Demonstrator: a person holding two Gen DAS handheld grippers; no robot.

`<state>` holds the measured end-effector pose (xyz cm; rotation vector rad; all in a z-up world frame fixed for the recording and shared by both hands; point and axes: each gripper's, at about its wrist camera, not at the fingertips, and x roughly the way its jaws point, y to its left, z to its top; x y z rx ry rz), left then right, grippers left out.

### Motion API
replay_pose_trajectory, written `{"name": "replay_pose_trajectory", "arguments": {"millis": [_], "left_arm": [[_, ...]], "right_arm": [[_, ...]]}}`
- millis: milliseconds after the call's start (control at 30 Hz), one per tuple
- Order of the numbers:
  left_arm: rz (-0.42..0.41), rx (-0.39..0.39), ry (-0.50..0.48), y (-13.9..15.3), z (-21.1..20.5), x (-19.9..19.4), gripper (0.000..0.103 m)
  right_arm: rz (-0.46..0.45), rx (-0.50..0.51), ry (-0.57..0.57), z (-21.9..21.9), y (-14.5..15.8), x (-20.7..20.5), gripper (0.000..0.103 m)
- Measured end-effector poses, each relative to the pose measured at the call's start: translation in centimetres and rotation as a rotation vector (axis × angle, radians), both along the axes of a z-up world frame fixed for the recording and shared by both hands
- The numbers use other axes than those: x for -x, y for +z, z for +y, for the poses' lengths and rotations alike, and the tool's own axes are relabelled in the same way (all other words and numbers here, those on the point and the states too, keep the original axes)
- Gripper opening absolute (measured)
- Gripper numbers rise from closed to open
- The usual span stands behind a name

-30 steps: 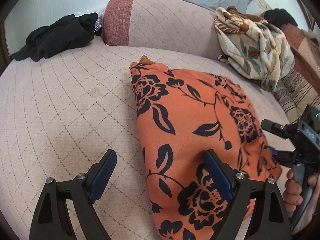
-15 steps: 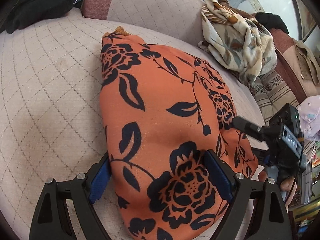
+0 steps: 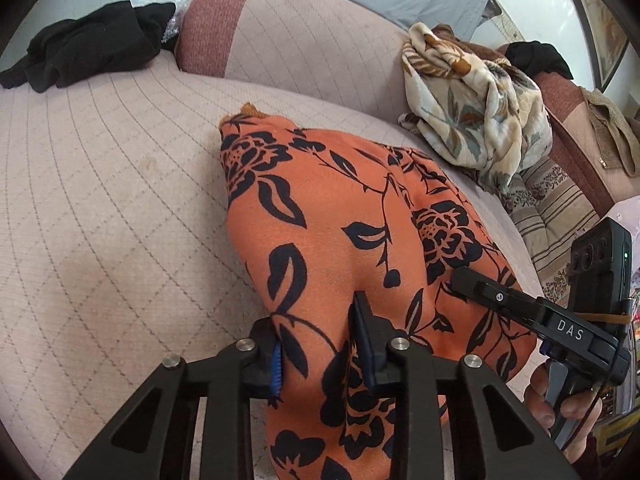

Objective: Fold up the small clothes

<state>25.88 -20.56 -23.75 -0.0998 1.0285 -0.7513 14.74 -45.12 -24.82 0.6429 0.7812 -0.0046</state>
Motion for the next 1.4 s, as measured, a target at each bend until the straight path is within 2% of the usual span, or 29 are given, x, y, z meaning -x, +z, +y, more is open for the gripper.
{"name": "replay_pose_trajectory", "arguments": {"millis": [100,133,300,533,633,733,800,867,933,1000,1100,1200,1267,1333,1367,1400], "left_arm": [[-0.031,0.008,0.010,1.0,0.8,0.4,0.030],[-0.039,0.013,0.013,1.5,1.1,0.7,0.030],[-0.087,0.026,0.031,3.6,3.3,2.9,0.030],[-0.144,0.005,0.059,5.6,6.0,8.6,0.030],[-0.157,-0.026,0.075,5.4,7.5,11.0,0.030],[-0.162,-0.103,0.094,3.9,9.0,13.1,0.030],[-0.110,-0.161,0.098,2.0,9.6,13.5,0.032],[-0.035,-0.213,0.126,-0.2,10.5,13.4,0.038],[-0.039,-0.205,0.146,0.3,11.3,13.7,0.042],[-0.112,-0.231,0.167,2.0,11.7,14.2,0.047],[-0.246,-0.235,0.192,5.0,11.9,14.6,0.068],[-0.264,-0.243,0.188,5.3,11.4,14.3,0.070],[-0.267,-0.291,0.180,4.3,10.6,14.1,0.070],[-0.270,-0.342,0.174,2.9,10.2,14.2,0.070],[-0.269,-0.364,0.174,2.3,10.0,14.2,0.070],[-0.258,-0.396,0.175,1.5,10.0,14.1,0.070]], "right_arm": [[-0.029,0.000,-0.004,0.5,0.9,0.5,0.038],[-0.009,0.005,-0.019,0.5,1.2,0.8,0.037],[-0.071,0.002,-0.014,1.3,2.7,2.4,0.037],[-0.119,0.046,0.003,4.7,3.5,5.1,0.037],[-0.135,0.007,0.001,6.0,3.1,7.4,0.037],[-0.110,-0.030,0.013,7.9,1.7,9.0,0.037],[-0.068,-0.035,0.026,9.4,0.2,9.7,0.037],[0.018,-0.026,0.037,10.6,-1.9,9.9,0.037],[0.085,-0.020,0.010,10.9,-3.2,10.3,0.048],[0.102,-0.043,-0.028,10.4,-2.4,11.1,0.054],[0.054,0.026,-0.077,9.6,0.6,12.6,0.054],[-0.029,0.074,-0.085,9.2,3.9,12.7,0.054],[-0.054,0.076,-0.043,9.5,5.4,11.2,0.054],[-0.041,0.063,0.006,9.8,5.8,8.7,0.051],[-0.033,0.044,0.021,10.0,5.5,7.4,0.043],[-0.017,0.025,0.026,10.1,5.0,6.1,0.041]]}}
